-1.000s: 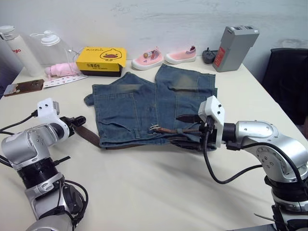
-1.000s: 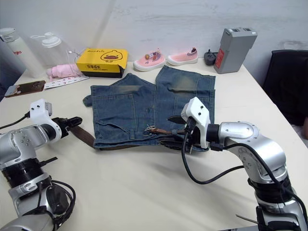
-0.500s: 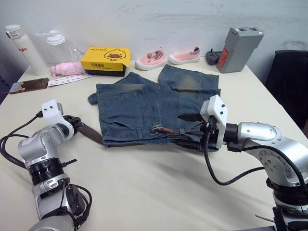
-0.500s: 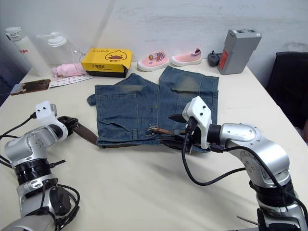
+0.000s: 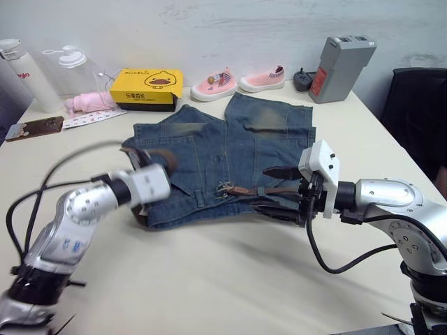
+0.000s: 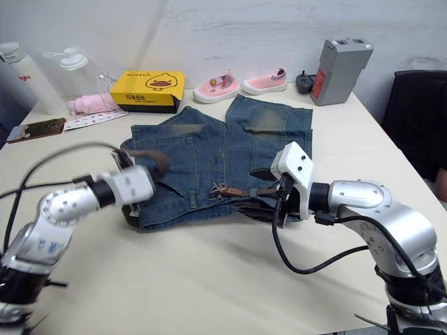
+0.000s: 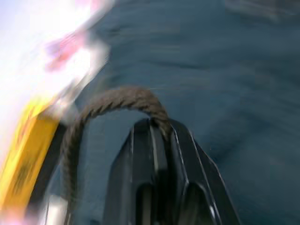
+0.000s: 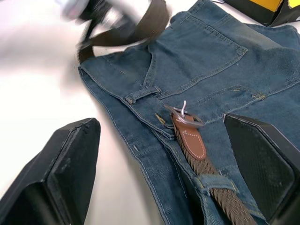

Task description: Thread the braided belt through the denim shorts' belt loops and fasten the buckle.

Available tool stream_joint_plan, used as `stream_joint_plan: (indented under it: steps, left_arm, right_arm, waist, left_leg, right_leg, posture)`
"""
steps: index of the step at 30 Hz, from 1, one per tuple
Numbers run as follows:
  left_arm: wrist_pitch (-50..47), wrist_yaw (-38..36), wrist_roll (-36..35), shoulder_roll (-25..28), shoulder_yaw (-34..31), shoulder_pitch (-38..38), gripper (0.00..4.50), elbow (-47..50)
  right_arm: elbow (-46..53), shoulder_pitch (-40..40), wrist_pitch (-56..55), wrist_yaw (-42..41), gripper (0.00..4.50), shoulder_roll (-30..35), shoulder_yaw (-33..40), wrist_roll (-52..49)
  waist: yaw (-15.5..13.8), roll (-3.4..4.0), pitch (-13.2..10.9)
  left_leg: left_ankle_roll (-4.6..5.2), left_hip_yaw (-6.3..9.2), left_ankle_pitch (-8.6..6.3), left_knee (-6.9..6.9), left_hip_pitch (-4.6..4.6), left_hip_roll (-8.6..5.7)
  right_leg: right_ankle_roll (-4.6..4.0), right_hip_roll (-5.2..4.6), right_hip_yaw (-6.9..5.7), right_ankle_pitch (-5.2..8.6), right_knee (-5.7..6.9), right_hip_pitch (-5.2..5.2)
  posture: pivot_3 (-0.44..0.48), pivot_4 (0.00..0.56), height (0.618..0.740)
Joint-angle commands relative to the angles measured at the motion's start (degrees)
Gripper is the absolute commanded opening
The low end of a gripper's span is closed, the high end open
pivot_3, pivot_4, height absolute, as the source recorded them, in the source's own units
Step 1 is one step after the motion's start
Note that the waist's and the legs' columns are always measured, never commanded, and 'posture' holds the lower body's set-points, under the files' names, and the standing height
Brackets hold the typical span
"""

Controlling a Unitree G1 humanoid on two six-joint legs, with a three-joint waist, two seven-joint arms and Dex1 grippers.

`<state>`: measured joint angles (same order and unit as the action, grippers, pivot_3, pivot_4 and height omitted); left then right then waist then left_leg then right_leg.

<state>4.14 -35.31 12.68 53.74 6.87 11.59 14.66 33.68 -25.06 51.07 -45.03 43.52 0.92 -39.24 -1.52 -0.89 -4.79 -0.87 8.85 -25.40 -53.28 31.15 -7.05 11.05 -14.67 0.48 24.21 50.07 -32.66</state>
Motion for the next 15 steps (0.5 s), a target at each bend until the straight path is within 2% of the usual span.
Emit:
stream_joint_plan:
  steps: [1, 3, 5, 9, 12, 15]
  left_arm:
    - [8.67, -1.14, 1.12, 1.96, -1.29, -1.47, 0.02, -0.74]
    - [9.73, -2.33, -1.63, 1.18, -2.24, -2.16, 0.02, -1.19]
    - [10.57, -5.13, -6.25, 0.5, -2.61, -2.4, 0.02, -1.65]
    - [9.03, -12.2, -16.44, -0.87, -3.28, 0.18, 0.02, -1.62]
    - [2.58, -21.27, -27.08, -0.17, -3.79, 2.83, 0.02, -1.34]
    - [-2.07, -27.83, -32.29, 0.75, -3.78, 5.02, 0.02, -2.26]
  right_arm:
    - [1.07, -1.79, -4.55, 0.79, 4.5, 0.78, -3.73, 5.6]
    - [-0.02, -2.9, -8.34, 1.89, 4.5, 1.12, -8.15, 12.06]
    - [-0.7, -4.57, -14.73, 3.65, 4.5, -1.06, -14.42, 19.74]
    - [-2.82, -6.65, -25.48, 5.08, 4.5, -6.19, -21.9, 29.34]
    - [-7.49, -7.7, -36.45, 5.49, 4.5, -9.02, -26.68, 37.38]
    - [-13.46, -8.04, -44.62, 6.88, 4.5, -12.67, -28.87, 42.01]
  waist:
    - [-0.06, 0.04, -0.1]
    - [-0.25, 0.03, -0.13]
    - [-0.2, 0.06, -0.14]
    - [0.12, 0.06, -0.14]
    - [0.12, -0.02, -0.11]
    - [0.23, -0.04, -0.1]
  left_leg:
    - [0.18, 0.02, -0.04, 0.0, 0.04, 0.0]
    - [0.24, 0.12, 0.0, 0.0, 0.05, -0.1]
    - [0.28, 0.11, 0.02, 0.0, 0.05, -0.19]
    - [0.11, 0.1, 0.11, 0.0, 0.05, -0.18]
    - [0.05, 0.14, 0.14, 0.0, 0.07, -0.2]
    - [0.06, 0.11, 0.14, -0.02, 0.03, -0.25]
  right_leg:
    - [-0.01, 0.01, 0.0, 0.0, -0.08, -0.01]
    - [0.02, 0.07, -0.06, -0.02, -0.09, 0.02]
    - [0.14, 0.1, -0.1, -0.08, -0.07, 0.02]
    - [0.33, 0.11, -0.11, -0.18, 0.01, -0.05]
    - [0.33, 0.18, -0.15, -0.18, 0.09, -0.09]
    - [0.32, 0.23, -0.15, -0.17, 0.36, -0.1]
  posture:
    - [0.0, 0.15, 0.618]
    - [0.0, 0.15, 0.618]
    - [0.0, 0.15, 0.618]
    - [0.0, 0.15, 0.618]
    - [0.0, 0.15, 0.618]
    - [0.0, 0.15, 0.618]
